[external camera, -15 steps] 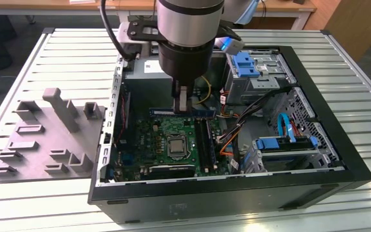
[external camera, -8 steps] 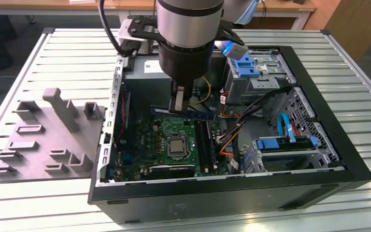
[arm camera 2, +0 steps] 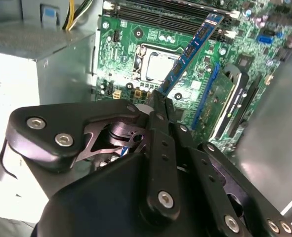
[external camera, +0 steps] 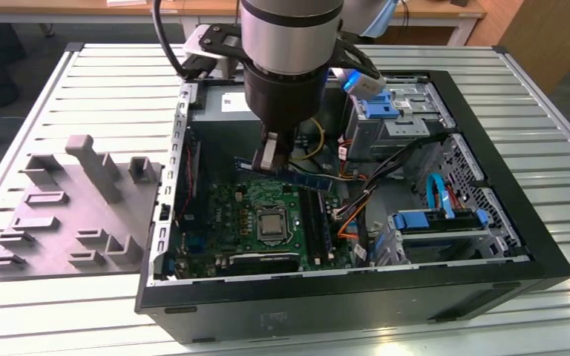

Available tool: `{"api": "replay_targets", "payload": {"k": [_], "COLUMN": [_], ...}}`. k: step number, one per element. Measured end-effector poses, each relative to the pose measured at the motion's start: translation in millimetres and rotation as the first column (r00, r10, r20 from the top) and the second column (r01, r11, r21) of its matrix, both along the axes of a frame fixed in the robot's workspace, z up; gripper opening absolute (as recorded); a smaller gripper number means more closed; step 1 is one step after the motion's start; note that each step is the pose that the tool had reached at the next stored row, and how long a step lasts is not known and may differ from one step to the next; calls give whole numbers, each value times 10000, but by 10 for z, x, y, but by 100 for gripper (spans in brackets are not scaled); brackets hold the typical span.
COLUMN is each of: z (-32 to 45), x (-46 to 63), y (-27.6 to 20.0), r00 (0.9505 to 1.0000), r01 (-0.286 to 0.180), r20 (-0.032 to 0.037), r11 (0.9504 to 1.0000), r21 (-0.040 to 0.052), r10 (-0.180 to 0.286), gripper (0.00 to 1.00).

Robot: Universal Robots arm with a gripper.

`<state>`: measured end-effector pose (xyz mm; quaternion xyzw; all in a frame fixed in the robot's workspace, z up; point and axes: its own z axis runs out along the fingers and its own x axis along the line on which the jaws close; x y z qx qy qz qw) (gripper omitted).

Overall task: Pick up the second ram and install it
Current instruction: 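Insert the second ram into the second slot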

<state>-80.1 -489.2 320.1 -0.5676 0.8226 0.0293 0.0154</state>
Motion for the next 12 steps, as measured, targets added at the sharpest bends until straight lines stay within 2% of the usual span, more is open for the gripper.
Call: {"api": "replay_targets", "payload": {"k": [3, 6, 9, 12], "z": [-4, -8, -10, -14], "x": [0, 0, 0, 0], "y": [0, 0, 0, 0], "r00": [9985, 9941, 9867, 9762], "r01": [540, 1089, 1623, 2168], "r20": [0, 0, -1, -1], "r11": [9985, 9941, 9867, 9762], "r21": [0, 0, 0, 0], "r10": [-540, -1089, -1623, -2168], "gripper": [13, 13, 13, 13]}}
